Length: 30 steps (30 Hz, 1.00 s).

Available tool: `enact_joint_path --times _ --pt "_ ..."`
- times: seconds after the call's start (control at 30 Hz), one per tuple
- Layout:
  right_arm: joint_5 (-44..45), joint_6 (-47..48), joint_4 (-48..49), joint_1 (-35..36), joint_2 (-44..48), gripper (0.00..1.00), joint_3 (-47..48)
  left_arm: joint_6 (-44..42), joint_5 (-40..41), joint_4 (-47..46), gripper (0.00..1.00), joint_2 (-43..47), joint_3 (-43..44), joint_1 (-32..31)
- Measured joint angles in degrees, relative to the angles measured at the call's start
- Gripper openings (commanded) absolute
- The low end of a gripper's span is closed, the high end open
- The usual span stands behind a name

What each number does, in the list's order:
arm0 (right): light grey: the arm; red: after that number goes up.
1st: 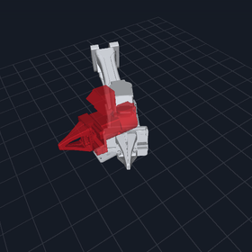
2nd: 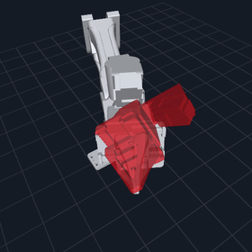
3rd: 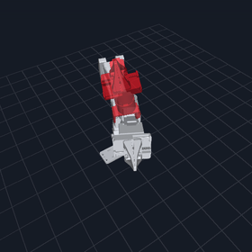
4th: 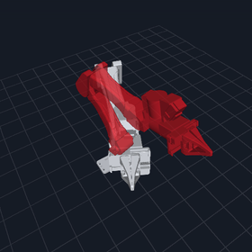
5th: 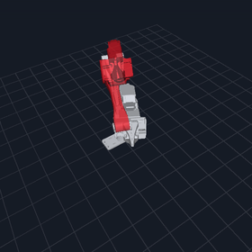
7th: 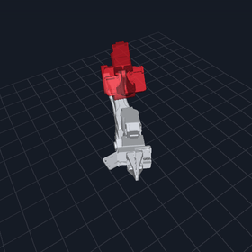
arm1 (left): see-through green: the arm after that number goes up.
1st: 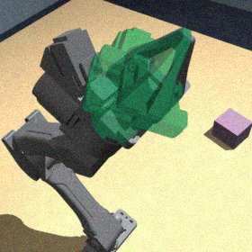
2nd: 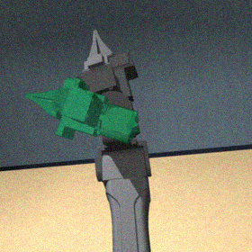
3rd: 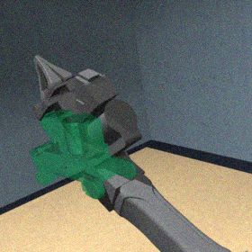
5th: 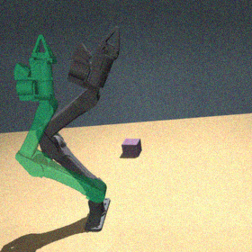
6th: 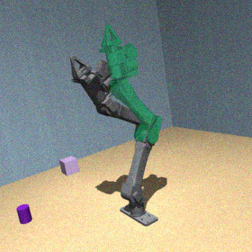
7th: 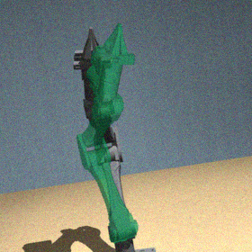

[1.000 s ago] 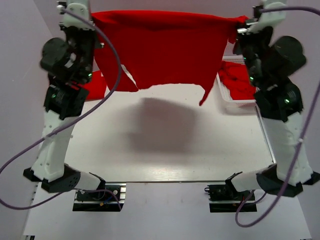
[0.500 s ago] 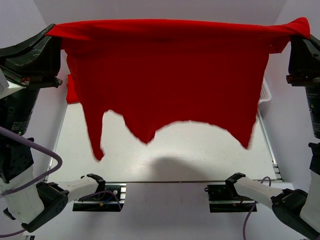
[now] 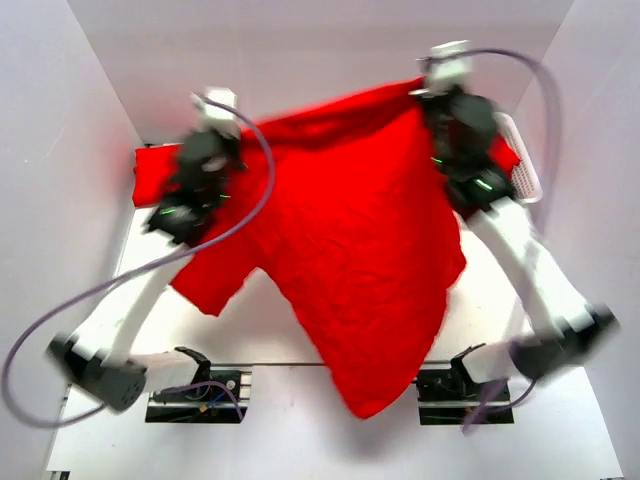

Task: Fold and stack the t-shirts
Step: Flatten out the tshirt

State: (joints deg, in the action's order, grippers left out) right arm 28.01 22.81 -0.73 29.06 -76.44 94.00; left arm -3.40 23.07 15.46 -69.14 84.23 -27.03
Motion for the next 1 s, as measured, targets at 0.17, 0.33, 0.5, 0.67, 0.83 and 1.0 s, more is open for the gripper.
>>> enact_joint_path --times 0.17,0.33,0.5,0.67,0.83,1.0 --pt "-2.4 -4.0 0.9 -2.4 -24.8 0.27 3.6 11.0 5.9 4.2 0.99 -14.8 -13.0 2.6" --pt "-8.4 -8.0 -5.5 -4.0 -53.6 0.90 25.1 20.2 6.2 16.4 1.00 -37.7 -1.5 7.5" --pt "-16.7 -10.8 -12.1 -4.6 -57.0 0.90 25.9 22.1 4.5 17.8 1.00 -40.8 3.8 10.6" --pt "-20.9 -13.6 -13.1 -4.6 -49.6 0.90 24.8 20.9 0.5 15.1 1.00 -35.4 3.8 11.0" --pt "-21.3 -20.6 -16.9 -4.5 -36.2 0.90 14.5 16.3 -7.3 11.2 1.00 -33.7 1.6 10.6" --pt "-19.7 -29.6 -18.7 -4.6 -22.3 0.90 -5.0 12.5 -17.3 8.6 1.00 -35.7 1.0 9.7"
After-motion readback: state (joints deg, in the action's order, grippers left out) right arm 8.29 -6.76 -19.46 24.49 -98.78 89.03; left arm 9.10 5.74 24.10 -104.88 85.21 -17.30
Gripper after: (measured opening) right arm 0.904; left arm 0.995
